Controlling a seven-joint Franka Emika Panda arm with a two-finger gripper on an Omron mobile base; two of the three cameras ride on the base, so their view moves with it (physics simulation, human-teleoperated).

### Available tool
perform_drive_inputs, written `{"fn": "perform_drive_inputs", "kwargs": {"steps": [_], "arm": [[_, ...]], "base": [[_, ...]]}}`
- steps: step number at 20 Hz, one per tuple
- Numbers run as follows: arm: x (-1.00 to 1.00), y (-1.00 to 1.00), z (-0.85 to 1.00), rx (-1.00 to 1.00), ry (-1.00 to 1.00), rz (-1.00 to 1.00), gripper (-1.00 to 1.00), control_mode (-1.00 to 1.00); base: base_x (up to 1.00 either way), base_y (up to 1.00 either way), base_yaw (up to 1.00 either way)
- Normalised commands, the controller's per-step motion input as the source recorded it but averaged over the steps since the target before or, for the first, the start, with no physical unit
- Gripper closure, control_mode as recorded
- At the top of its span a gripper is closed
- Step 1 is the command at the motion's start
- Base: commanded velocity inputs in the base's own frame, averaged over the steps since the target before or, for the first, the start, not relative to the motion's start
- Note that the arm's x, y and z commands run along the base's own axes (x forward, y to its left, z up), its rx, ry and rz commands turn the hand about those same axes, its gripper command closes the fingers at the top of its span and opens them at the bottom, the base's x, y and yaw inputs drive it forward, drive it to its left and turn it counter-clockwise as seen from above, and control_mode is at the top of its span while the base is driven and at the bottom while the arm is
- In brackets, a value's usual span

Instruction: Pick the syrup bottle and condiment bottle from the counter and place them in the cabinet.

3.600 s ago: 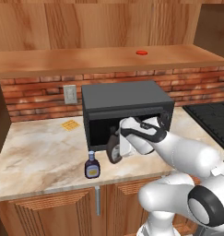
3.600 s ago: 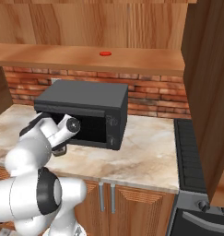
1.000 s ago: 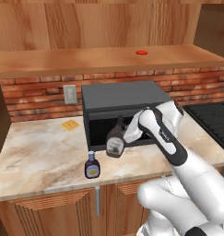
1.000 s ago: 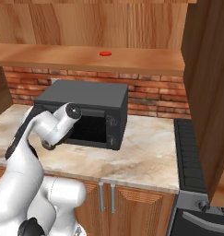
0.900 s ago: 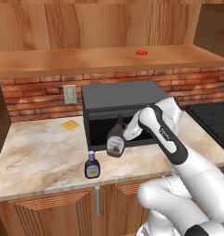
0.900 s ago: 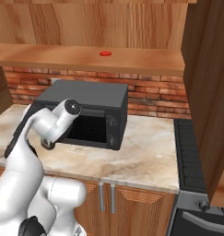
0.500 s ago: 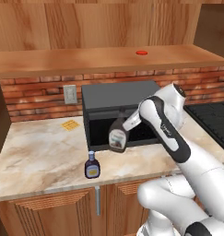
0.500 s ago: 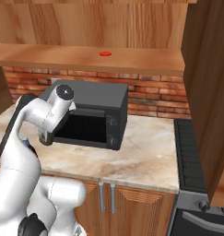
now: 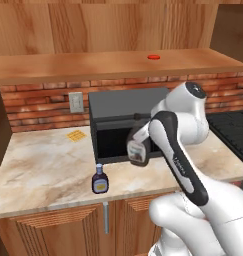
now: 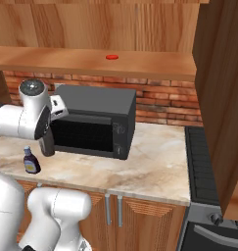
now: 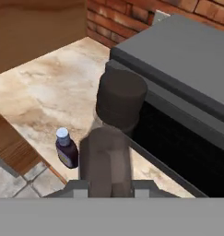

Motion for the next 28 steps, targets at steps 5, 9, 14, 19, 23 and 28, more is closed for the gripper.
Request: {"fn": "perform_drive_inputs", "kwargs": {"steps": [5,9,14,19,23,28], "arm": [[-0.12,-0.04,0.50,-0.10,-0.02,-0.15,1.00,-1.00],[0.02,-0.13,0.56,0.00,0.00,-0.12,1.00,-1.00],[0.05,-0.12,0.55,0.03,0.00,-0.09,1.00,-1.00],[0.00,-0.02,0.52,0.03,-0.01,-0.07,1.00,-1.00],[0.00,0.00,0.45,0.01,-0.04,-0.09,1.00,-1.00],[0.00,0.00,0.42,0.00,-0.05,-0.11,1.00,-1.00]], "base": [[0.00,0.00,0.00],[0.00,0.00,0.00],[0.00,0.00,0.00],[0.00,0.00,0.00],[0.00,0.00,0.00],[0.00,0.00,0.00]]}}
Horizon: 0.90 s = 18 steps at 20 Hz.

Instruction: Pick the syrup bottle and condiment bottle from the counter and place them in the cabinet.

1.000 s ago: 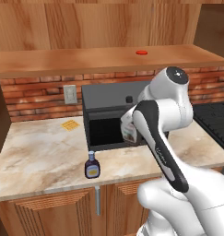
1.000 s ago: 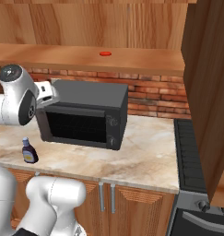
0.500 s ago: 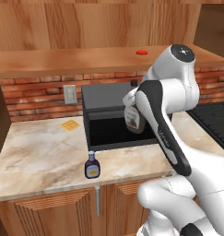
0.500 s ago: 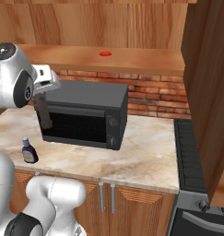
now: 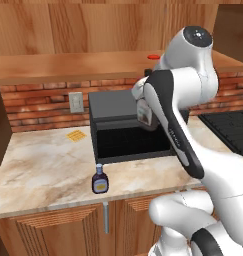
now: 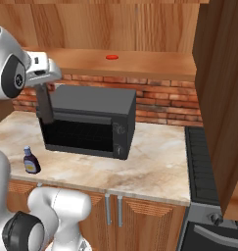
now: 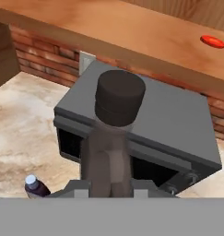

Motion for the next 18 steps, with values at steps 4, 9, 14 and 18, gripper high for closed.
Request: {"fn": "perform_drive_inputs", "kwargs": {"steps": [4,9,14,18], "arm": [[0.00,-0.01,0.49,0.00,-0.07,-0.11,1.00,-1.00],[0.03,-0.04,0.50,0.02,-0.06,-0.12,1.00,-1.00],[0.16,-0.07,0.48,0.06,-0.06,-0.12,1.00,-1.00],[0.30,-0.11,0.43,0.09,-0.04,-0.11,1.00,-1.00]], "base": [[0.00,0.00,0.00],[0.00,0.00,0.00],[0.00,0.00,0.00],[0.00,0.00,0.00]]}}
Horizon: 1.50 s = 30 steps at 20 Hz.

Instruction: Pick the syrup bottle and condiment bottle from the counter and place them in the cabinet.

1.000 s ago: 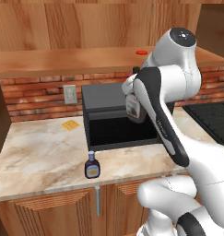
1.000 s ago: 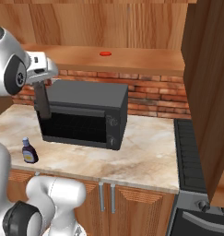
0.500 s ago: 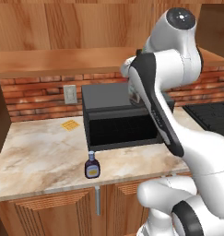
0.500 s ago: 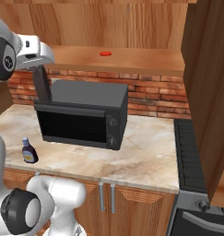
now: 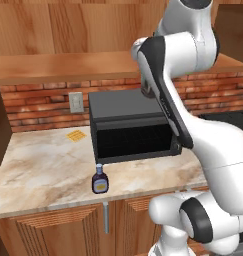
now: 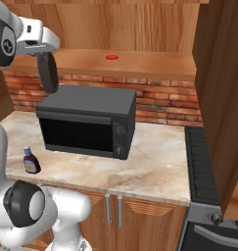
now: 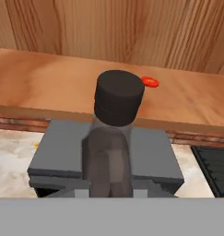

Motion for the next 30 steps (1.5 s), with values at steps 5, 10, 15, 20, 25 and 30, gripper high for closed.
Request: {"fn": "perform_drive_inputs", "kwargs": {"steps": [5,10,15,20,25,30], "arm": [[0.40,-0.08,0.22,0.11,-0.01,-0.09,1.00,-1.00],[0.41,-0.02,0.00,0.15,0.00,-0.03,1.00,-1.00],[0.23,0.00,-0.05,0.09,0.00,0.00,1.00,-1.00],[0.24,0.00,-0.01,0.01,0.00,0.00,1.00,-1.00],[0.12,0.00,0.00,-0.01,0.00,-0.01,1.00,-1.00],[0.04,0.03,0.00,-0.10,-0.03,-0.01,1.00,-1.00]], "base": [[0.00,0.00,0.00],[0.00,0.00,0.00],[0.00,0.00,0.00],[0.00,0.00,0.00],[0.00,0.00,0.00],[0.00,0.00,0.00]]}}
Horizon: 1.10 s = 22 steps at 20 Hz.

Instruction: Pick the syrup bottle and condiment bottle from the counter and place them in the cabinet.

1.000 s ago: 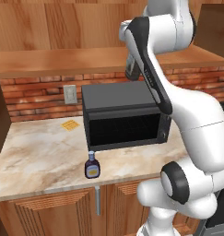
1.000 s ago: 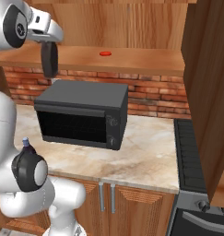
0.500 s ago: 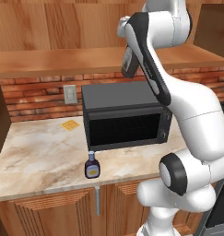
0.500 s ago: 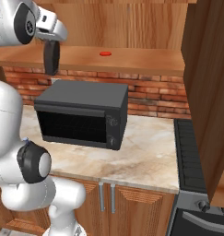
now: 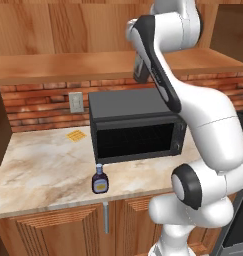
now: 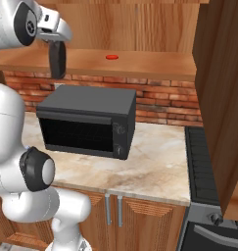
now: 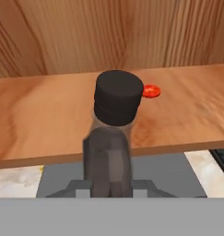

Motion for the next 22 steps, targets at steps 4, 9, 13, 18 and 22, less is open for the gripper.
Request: {"fn": "perform_drive_inputs", "kwargs": {"steps": [4,9,13,18,22], "arm": [[0.04,0.01,0.00,-0.10,-0.03,-0.01,1.00,-1.00],[0.19,0.00,0.00,-0.05,0.00,-0.03,1.00,-1.00],[0.23,0.00,0.00,-0.01,-0.01,-0.03,1.00,-1.00],[0.21,0.00,0.00,0.00,-0.04,-0.03,1.00,-1.00],[0.19,0.00,0.00,0.00,-0.04,-0.02,1.00,-1.00]], "base": [[0.00,0.00,0.00],[0.00,0.00,0.00],[0.00,0.00,0.00],[0.00,0.00,0.00],[0.00,0.00,0.00]]}}
